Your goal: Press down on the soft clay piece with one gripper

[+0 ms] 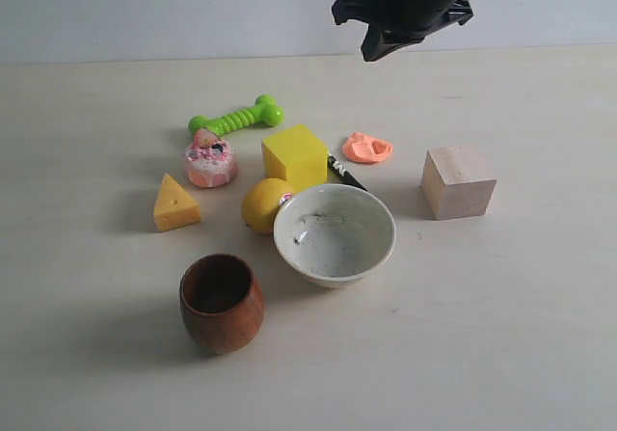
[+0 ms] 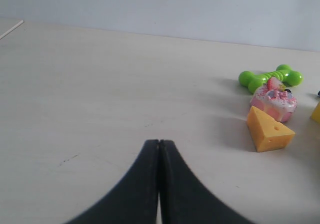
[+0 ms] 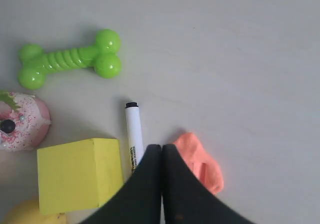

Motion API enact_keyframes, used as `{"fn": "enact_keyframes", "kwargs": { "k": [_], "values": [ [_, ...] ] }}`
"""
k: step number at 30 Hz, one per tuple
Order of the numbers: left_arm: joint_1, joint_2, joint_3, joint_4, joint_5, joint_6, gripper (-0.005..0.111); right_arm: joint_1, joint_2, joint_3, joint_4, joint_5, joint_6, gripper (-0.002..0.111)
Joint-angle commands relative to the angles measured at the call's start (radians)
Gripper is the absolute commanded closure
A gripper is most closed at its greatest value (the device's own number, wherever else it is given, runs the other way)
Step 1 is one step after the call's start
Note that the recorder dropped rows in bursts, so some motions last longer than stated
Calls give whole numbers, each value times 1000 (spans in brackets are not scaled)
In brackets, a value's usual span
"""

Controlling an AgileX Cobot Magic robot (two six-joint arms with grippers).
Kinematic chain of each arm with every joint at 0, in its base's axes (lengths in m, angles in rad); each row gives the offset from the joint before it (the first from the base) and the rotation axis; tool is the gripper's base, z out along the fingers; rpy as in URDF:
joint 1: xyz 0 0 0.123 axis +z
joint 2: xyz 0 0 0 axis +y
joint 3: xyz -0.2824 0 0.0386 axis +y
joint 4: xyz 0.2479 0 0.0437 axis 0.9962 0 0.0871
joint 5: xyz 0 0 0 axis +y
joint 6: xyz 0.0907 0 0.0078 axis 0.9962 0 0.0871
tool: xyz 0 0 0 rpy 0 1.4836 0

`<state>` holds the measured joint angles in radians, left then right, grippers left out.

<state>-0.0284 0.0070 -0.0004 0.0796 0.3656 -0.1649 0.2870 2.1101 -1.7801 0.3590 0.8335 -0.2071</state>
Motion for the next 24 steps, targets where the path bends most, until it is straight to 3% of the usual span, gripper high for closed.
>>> {"fn": "enact_keyframes", "kwargs": {
  "k": [1, 10, 24],
  "values": [
    [-6, -7, 0, -8, -8, 5, 107, -2, -152, 237, 62, -165, -26, 108],
    [-6, -7, 0, -8, -8, 5, 107, -2, -545, 623, 139, -373, -64, 108],
    [-6, -7, 0, -8, -8, 5, 107, -2, -916, 676, 111, -320, -62, 108]
  ]
}}
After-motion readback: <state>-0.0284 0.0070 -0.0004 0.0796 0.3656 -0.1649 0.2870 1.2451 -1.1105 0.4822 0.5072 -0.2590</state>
